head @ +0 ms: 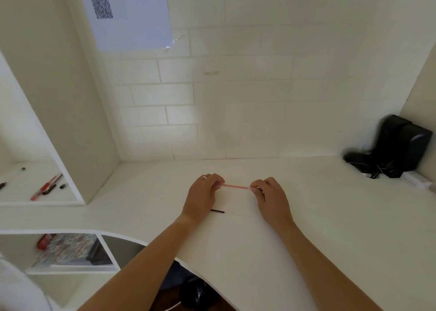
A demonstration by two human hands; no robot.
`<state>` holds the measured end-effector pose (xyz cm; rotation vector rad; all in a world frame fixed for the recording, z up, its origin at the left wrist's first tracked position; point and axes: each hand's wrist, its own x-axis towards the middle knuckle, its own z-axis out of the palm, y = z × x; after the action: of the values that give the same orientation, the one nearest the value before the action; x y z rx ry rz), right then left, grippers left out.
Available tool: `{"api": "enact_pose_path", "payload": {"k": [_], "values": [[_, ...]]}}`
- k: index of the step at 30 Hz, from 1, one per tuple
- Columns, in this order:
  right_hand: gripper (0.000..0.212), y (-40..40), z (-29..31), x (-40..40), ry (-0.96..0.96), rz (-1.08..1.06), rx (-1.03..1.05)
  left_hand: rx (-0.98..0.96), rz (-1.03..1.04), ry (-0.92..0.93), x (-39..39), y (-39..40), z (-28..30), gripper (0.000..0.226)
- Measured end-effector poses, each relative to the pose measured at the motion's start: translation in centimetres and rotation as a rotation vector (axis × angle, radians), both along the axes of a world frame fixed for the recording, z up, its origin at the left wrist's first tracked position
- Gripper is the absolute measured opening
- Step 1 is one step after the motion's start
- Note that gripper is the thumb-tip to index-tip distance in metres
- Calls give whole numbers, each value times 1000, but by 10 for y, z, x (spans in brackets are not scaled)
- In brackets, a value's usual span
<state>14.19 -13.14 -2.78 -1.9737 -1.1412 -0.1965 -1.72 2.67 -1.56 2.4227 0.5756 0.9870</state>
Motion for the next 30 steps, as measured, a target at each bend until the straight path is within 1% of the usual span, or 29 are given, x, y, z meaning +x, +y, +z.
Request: {"api": "enact_pose_path", "payload": {"k": [2,6,8,11,13,16,22,26,30], "values": [[12,1,0,1,1,-14,-38,33,12,0,0,1,2,27],[14,1,1,1,11,-20,-64,166,39,-33,-7,-5,9,23],[15,2,1,1,2,-24,-62,242,-34,-9,-14,-16,12,18],[17,3,-1,0,-20,-15,-85,325,-199,137,-24,-25,8,12],[19,3,-1,-1,-23,-15,-105,322,-247,211,-25,-24,5,11],[20,3,-1,-2,-38,-16,-139,286,-247,230,-20,-24,4,11],[7,2,-1,-2,-25,-5,-145,261,-144,211,-5,-25,0,6],[9,2,-4,0,7,-4,-104,252,-45,150,-1,-22,-8,4],[11,1,-1,-5,-76,80,-60,137,-32,134,2,-18,-12,3]]}}
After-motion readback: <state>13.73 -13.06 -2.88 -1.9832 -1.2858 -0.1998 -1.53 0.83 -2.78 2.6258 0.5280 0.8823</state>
